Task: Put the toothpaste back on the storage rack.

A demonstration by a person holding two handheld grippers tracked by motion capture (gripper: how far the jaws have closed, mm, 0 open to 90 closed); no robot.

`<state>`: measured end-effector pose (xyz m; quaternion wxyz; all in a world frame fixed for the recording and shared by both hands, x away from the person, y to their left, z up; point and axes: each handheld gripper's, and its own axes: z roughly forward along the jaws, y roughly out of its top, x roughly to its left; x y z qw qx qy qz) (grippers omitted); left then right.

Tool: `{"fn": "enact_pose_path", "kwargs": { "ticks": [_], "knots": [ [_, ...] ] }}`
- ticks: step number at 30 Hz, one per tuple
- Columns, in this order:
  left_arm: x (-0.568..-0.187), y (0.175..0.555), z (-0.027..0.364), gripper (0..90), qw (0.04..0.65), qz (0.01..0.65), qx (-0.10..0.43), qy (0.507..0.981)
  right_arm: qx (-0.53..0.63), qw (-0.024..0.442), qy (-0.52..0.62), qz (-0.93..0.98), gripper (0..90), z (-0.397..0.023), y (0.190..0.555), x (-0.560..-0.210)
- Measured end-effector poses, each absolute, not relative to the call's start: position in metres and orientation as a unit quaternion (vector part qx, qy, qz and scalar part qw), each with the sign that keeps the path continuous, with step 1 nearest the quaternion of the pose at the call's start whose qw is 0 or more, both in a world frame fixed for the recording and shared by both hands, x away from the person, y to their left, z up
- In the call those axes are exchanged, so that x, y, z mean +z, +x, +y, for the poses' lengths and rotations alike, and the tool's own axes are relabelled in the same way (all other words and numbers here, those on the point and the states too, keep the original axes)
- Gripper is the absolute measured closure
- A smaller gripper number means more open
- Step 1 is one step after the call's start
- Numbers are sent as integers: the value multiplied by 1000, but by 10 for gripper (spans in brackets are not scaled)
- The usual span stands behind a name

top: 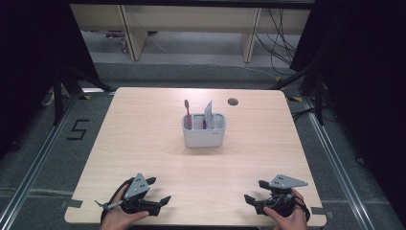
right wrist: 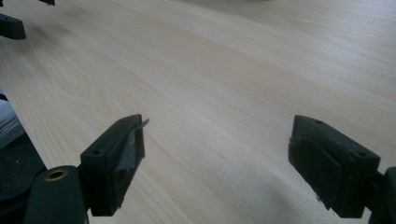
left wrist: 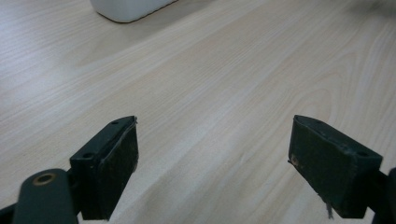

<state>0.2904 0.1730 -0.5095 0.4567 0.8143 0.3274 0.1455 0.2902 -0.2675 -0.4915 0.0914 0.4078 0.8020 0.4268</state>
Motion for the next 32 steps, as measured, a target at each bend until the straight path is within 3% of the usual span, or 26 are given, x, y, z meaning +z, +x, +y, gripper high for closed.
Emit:
{"fn": "enact_pose_path", "kwargs": {
  "ticks": [6, 32],
  "knots": [
    [-503, 284, 176, 154, 445, 312, 169, 822, 430, 88, 406, 801, 192, -265, 290, -493],
    [-503, 280, 181, 155, 445, 326, 162, 818, 429, 89, 393, 808, 186, -262, 290, -493]
  ]
}}
